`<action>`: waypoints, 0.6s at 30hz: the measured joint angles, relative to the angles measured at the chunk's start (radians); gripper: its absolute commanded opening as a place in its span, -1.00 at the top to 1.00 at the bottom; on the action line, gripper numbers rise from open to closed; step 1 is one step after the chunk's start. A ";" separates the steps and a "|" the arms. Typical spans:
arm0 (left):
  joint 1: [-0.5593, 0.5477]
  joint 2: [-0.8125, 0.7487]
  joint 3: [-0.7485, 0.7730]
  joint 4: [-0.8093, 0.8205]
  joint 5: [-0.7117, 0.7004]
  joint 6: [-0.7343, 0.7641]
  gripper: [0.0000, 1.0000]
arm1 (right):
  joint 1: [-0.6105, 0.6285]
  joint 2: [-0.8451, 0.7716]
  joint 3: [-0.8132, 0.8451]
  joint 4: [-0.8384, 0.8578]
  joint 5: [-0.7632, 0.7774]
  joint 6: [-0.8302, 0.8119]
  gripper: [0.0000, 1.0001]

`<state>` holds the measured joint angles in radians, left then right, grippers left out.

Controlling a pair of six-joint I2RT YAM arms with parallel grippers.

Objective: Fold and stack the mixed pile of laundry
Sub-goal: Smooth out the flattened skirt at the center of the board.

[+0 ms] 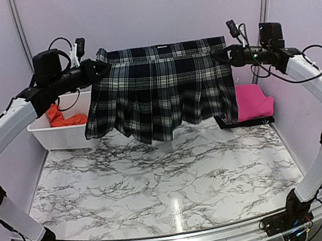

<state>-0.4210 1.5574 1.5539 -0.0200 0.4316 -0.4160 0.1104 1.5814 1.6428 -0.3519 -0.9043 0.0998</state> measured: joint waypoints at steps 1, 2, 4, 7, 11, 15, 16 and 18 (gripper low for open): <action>-0.002 -0.003 0.031 -0.005 0.020 0.004 1.00 | 0.005 -0.019 0.018 -0.002 0.009 -0.004 1.00; -0.010 -0.002 0.062 -0.013 0.027 0.020 1.00 | 0.018 -0.041 0.039 -0.008 0.029 -0.010 1.00; -0.060 0.005 0.129 -0.055 0.002 0.081 1.00 | 0.055 -0.070 0.068 -0.011 0.072 -0.021 1.00; -0.186 0.010 0.172 -0.087 -0.008 0.142 1.00 | 0.155 -0.082 0.099 -0.021 0.123 -0.030 1.00; -0.273 0.017 0.171 -0.122 -0.010 0.172 1.00 | 0.257 -0.042 0.175 -0.105 0.169 -0.074 1.00; -0.167 -0.046 0.069 -0.129 -0.099 0.161 1.00 | 0.128 -0.045 0.185 -0.175 0.218 -0.093 1.00; -0.140 -0.053 0.063 -0.140 -0.125 0.161 1.00 | 0.090 -0.046 0.184 -0.184 0.231 -0.092 1.00; -0.132 -0.037 0.087 -0.138 -0.148 0.163 1.00 | 0.077 -0.043 0.178 -0.174 0.230 -0.075 1.00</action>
<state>-0.5526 1.5200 1.6409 -0.1581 0.2836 -0.2531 0.1875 1.5379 1.8210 -0.5255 -0.6739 0.0246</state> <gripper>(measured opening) 0.034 0.007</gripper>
